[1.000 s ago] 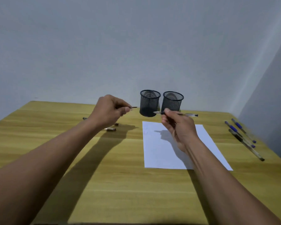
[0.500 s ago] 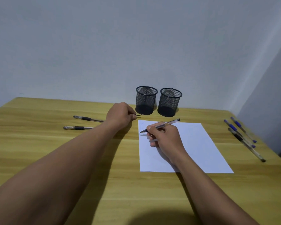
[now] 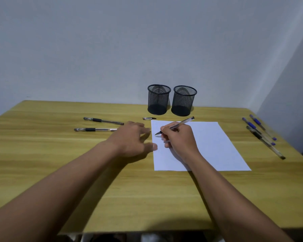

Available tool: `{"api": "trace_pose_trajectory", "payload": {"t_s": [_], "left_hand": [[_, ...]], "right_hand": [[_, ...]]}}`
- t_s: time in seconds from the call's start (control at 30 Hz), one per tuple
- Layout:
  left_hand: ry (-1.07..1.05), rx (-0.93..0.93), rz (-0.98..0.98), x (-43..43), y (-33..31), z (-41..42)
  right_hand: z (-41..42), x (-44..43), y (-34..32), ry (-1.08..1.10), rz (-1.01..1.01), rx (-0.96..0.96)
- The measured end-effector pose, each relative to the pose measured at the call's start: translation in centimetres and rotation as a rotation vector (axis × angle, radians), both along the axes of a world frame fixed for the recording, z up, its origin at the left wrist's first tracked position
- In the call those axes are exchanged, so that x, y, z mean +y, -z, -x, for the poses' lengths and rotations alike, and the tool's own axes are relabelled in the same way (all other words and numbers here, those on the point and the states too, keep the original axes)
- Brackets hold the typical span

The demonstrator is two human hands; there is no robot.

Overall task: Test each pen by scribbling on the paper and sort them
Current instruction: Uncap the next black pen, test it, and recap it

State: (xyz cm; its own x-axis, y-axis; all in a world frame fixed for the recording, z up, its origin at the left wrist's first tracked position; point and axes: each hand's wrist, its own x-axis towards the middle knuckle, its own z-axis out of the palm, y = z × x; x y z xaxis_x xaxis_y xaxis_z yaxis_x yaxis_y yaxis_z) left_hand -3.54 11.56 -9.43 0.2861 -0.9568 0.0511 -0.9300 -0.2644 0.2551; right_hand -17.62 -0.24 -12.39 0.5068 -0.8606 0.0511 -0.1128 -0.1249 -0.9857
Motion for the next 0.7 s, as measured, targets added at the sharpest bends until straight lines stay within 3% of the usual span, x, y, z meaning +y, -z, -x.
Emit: {"api": "trace_pose_trajectory", "payload": {"t_s": [0.2,0.7], "left_hand": [[-0.050,0.004,-0.102,0.25,-0.11,0.96],[-0.071,0.000,-0.180,-0.60,-0.39,0.97]], "right_hand": [[0.34,0.50,0.32,0.026,0.098,0.077],[-0.02,0.35,-0.28,-0.028,0.011,0.043]]}}
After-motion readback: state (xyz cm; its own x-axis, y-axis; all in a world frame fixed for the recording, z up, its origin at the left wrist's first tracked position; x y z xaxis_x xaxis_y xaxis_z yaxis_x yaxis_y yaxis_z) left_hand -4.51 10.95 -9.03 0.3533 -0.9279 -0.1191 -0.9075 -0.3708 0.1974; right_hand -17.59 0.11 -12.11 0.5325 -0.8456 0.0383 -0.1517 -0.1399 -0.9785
